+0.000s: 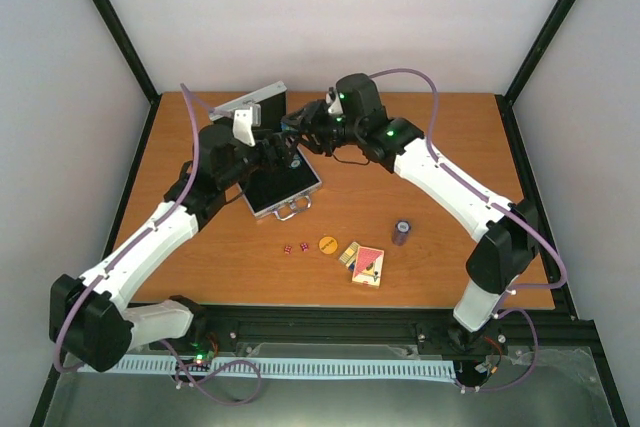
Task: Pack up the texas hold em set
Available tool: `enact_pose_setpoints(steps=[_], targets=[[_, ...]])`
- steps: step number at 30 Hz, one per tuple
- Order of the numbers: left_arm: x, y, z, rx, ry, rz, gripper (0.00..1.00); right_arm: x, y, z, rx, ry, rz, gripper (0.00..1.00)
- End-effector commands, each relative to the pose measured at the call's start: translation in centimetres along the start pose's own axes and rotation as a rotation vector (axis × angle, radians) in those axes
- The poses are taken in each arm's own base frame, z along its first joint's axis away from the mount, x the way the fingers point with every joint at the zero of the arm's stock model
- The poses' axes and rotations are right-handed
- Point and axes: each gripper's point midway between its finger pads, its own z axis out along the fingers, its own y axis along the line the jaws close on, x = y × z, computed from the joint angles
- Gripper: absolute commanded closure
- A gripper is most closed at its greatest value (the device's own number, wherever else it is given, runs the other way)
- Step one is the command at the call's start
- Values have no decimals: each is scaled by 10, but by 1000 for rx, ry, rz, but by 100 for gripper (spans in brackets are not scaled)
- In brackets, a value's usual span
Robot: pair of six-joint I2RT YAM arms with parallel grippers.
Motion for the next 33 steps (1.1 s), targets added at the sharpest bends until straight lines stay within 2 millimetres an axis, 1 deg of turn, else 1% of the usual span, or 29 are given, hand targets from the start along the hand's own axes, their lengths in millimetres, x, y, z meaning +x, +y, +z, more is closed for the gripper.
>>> enact_pose_setpoints(steps=[1,5,8,11,16,18,19,21,25,26,31,33], targets=[[-38,-8,-1,-4,-132,-6,6,7,19,-5,-43,22,1,97],[-48,-7,2,-12,-172,-24,9,11,18,-7,-37,25,5,97],[-51,-7,6,-11,-180,-33,12,12,19,-9,-38,27,4,97],[-53,-6,9,-13,-186,-41,20,13,20,-11,-37,32,5,97],[-57,-6,12,-15,-198,-50,37,14,18,-13,-30,33,-1,97],[-57,-5,15,-26,-185,-48,40,15,16,-13,-26,34,2,97],[-58,-5,16,-29,-181,-44,44,16,14,-13,-25,36,5,97],[-60,-5,15,-34,-186,-39,58,17,11,-12,-22,40,7,97],[-66,-3,11,-58,-207,-32,96,18,6,-12,-17,42,10,97],[-66,-2,10,-64,-211,-29,99,18,5,-12,-16,40,9,97],[-67,-5,8,-53,-213,16,99,19,2,-11,-13,46,10,97],[-68,-6,6,-48,-222,26,99,19,3,-11,-14,47,9,95]])
